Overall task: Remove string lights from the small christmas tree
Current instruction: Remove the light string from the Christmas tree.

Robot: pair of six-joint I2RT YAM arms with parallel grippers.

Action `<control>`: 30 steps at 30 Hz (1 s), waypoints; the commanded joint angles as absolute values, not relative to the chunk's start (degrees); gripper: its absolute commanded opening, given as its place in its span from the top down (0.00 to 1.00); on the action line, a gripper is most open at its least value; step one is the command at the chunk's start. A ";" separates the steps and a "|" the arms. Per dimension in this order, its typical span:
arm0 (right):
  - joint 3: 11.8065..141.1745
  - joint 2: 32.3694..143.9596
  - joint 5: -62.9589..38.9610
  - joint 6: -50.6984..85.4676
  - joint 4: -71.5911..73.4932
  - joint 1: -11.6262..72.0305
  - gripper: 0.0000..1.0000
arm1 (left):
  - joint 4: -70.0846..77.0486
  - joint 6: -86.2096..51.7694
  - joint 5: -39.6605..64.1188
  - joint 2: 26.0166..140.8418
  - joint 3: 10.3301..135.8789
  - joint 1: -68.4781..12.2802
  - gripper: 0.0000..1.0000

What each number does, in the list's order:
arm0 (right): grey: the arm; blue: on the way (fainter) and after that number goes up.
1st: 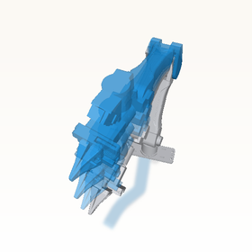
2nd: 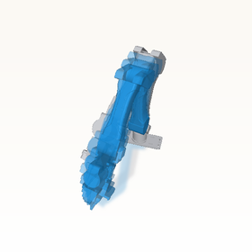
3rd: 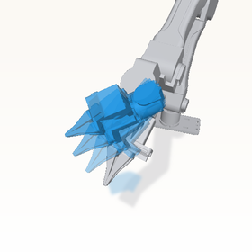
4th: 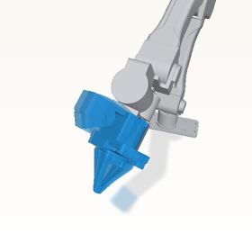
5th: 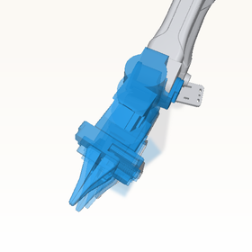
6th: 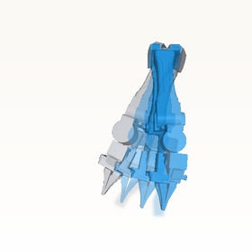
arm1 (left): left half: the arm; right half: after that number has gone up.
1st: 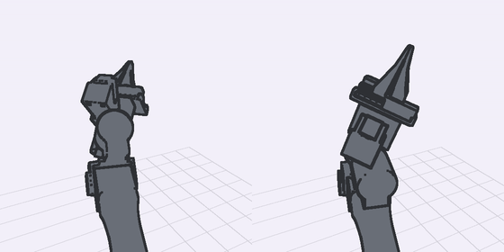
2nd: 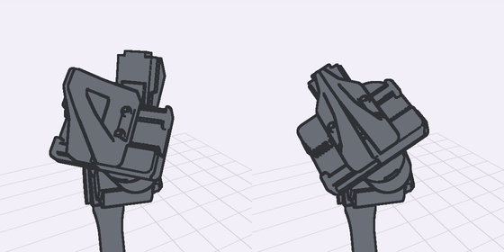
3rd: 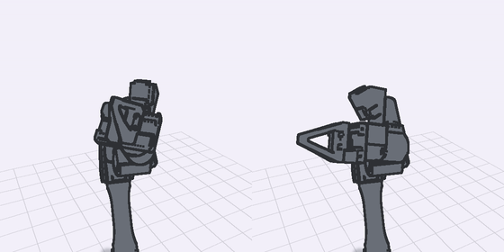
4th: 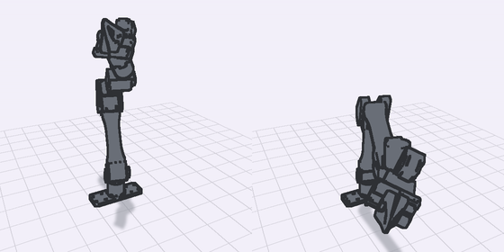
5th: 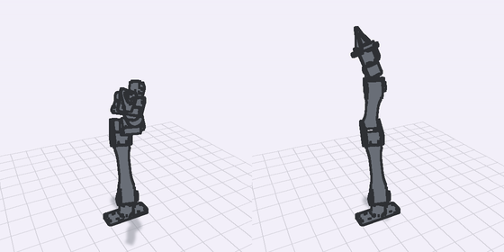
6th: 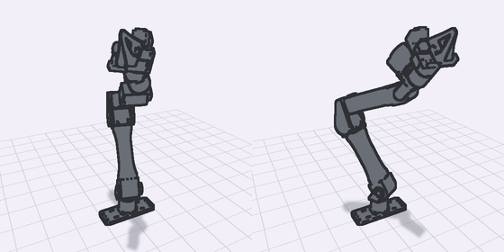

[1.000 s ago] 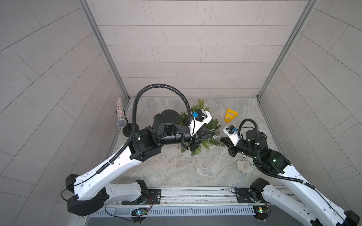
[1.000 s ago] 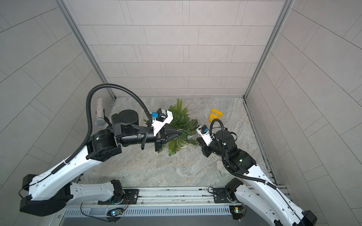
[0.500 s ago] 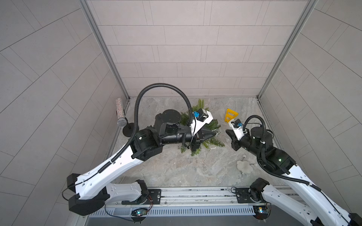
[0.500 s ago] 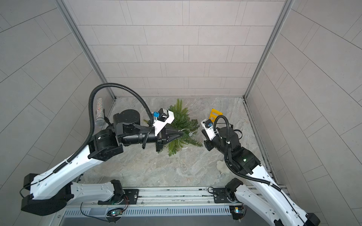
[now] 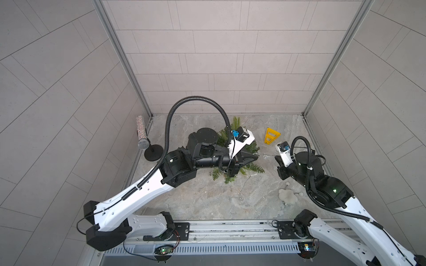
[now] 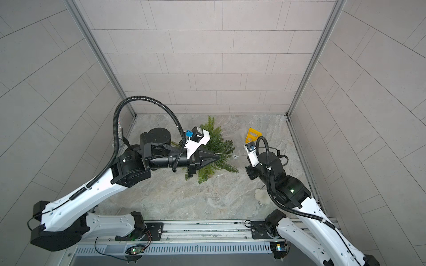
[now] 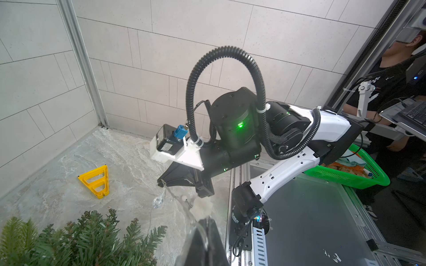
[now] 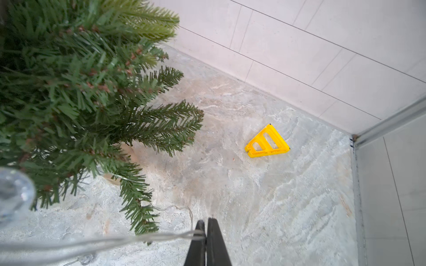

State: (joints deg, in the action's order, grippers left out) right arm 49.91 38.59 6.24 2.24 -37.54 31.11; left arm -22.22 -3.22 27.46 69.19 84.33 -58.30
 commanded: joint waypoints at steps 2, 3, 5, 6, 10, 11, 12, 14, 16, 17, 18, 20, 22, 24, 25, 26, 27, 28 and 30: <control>48.22 36.70 8.75 6.67 -43.80 31.16 1.00 | -19.81 -3.78 29.07 69.50 86.31 -58.66 1.00; 47.90 36.46 7.25 6.67 -43.48 31.27 1.00 | -19.83 -3.80 29.09 69.60 86.31 -58.69 1.00; 47.58 35.55 3.21 6.17 -43.18 31.24 1.00 | -19.86 -3.95 29.03 69.54 86.22 -58.63 1.00; 47.37 34.81 2.04 6.46 -43.07 31.24 1.00 | -19.86 -3.88 28.77 69.38 86.07 -58.69 1.00; 49.79 34.30 -3.29 7.02 -44.86 31.25 1.00 | -19.94 -3.73 27.91 68.62 85.52 -58.62 1.00; 50.20 34.36 -5.32 7.63 -44.70 31.21 1.00 | -19.95 -3.78 27.80 68.49 85.52 -58.68 1.00; 50.39 34.37 -8.01 8.66 -44.40 31.26 1.00 | -19.95 -3.69 27.68 68.49 85.51 -58.66 1.00; 50.85 34.61 -11.14 10.28 -45.36 31.27 1.00 | -20.03 -3.61 27.51 68.46 85.52 -58.62 1.00; 51.61 34.87 -8.50 12.58 -47.84 31.20 1.00 | -20.15 -3.59 27.54 68.39 85.52 -58.65 1.00; 51.81 34.75 -7.22 13.03 -48.23 31.25 1.00 | -20.21 -3.56 27.53 68.39 85.52 -58.63 1.00; 52.04 34.65 -5.91 13.16 -48.25 31.21 1.00 | -20.37 -3.45 27.56 68.40 85.52 -58.66 1.00; 52.76 35.02 -3.21 13.01 -48.17 31.23 1.00 | -20.39 -3.42 27.62 68.42 85.52 -58.65 1.00; 53.83 36.46 0.23 11.60 -48.51 31.25 1.00 | -20.43 -3.51 27.67 68.47 85.60 -58.63 1.00; 54.79 38.20 4.79 9.47 -48.11 31.21 1.00 | -20.39 -3.65 27.75 68.39 85.45 -58.63 1.00; 55.41 39.12 7.46 8.41 -47.53 31.22 1.00 | -20.39 -3.68 27.81 68.39 85.43 -58.63 1.00; 56.04 39.89 9.63 7.53 -46.79 31.22 1.00 | -20.39 -3.70 27.71 68.40 85.43 -58.63 1.00; 56.78 40.66 11.79 6.52 -45.71 31.22 1.00 | -20.39 -3.77 27.69 68.39 85.43 -58.62 1.00; 57.41 41.23 13.58 5.69 -44.31 31.15 1.00 | -20.47 -3.78 27.56 68.31 85.43 -58.65 1.00; 58.53 42.18 14.68 4.12 -41.19 30.78 1.00 | -20.46 -3.76 27.61 68.18 85.52 -58.63 1.00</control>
